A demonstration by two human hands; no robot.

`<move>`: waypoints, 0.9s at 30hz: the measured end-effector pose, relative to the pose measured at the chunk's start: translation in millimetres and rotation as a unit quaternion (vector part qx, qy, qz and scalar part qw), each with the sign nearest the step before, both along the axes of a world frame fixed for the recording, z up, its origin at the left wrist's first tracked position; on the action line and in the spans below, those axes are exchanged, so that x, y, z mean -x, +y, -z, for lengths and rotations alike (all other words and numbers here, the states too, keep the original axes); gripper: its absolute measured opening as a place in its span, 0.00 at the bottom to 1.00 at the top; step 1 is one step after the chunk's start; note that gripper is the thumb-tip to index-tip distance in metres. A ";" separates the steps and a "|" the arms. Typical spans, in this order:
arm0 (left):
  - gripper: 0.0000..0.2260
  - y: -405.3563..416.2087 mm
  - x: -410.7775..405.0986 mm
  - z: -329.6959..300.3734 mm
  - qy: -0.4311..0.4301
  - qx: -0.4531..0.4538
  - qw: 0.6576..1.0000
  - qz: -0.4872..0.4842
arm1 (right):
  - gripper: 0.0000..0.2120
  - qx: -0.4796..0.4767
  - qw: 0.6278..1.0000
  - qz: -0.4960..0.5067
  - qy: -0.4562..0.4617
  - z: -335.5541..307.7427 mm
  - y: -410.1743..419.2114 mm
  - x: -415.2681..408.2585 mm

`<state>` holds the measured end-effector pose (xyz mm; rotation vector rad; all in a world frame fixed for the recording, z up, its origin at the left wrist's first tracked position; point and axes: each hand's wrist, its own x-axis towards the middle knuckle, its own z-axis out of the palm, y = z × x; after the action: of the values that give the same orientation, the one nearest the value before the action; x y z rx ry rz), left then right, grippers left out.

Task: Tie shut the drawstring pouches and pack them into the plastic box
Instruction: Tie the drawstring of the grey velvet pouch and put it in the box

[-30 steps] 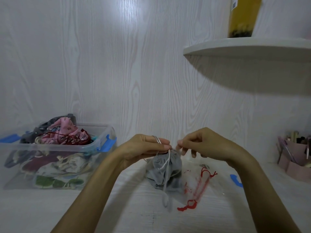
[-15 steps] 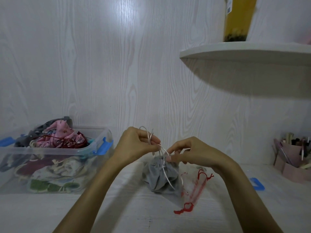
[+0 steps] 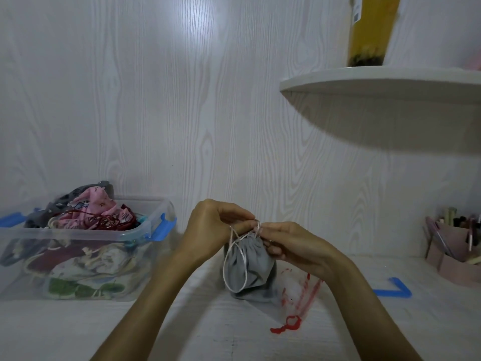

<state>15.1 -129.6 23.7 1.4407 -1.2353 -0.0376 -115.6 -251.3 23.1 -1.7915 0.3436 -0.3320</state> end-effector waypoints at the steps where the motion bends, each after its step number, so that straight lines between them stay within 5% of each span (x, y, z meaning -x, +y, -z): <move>1: 0.05 -0.5 -0.1 -0.3 0.010 0.008 1.000 0.006 | 0.09 -0.005 1.000 0.012 -0.008 1.2 -0.6 -1.3; 5: 0.05 -0.4 -3.6 1.0 -0.009 0.012 1.000 0.005 | 0.08 0.023 0.998 0.052 -0.022 3.6 1.1 -5.1; 7: 0.05 2.2 -11.1 2.2 -0.099 -0.004 0.995 -0.030 | 0.08 0.066 0.993 0.092 -0.031 2.5 4.4 -6.4; 10: 0.25 5.7 -19.8 3.2 -0.297 -0.112 0.938 -0.141 | 0.07 0.091 0.981 0.156 -0.076 -1.0 6.5 -7.3; 13: 0.35 4.0 -25.5 6.3 -0.342 -0.141 0.902 -0.222 | 0.08 0.068 0.978 0.160 -0.111 -2.6 4.5 -8.8; 16: 0.34 -1.1 -25.2 12.9 -0.302 -0.095 0.920 -0.229 | 0.11 -0.054 0.982 0.109 -0.146 -3.0 0.8 -8.1; 20: 0.23 -10.5 -17.5 14.7 -0.102 -0.018 0.988 -0.112 | 0.16 -0.234 0.952 0.036 -0.192 -2.0 -1.3 -4.7; 23: 0.19 -17.0 -5.2 13.5 0.048 0.008 0.999 -0.006 | 0.14 -0.214 0.957 0.028 -0.196 0.9 -1.3 -6.9; 27: 0.19 -22.7 6.7 15.6 0.092 -0.006 0.995 -0.039 | 0.15 -0.188 0.962 0.071 -0.185 -0.6 1.8 -9.6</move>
<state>8.4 -152.4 8.1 1.4604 -1.0299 -0.1210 -106.0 -249.5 23.7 -1.3020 0.2480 -0.6486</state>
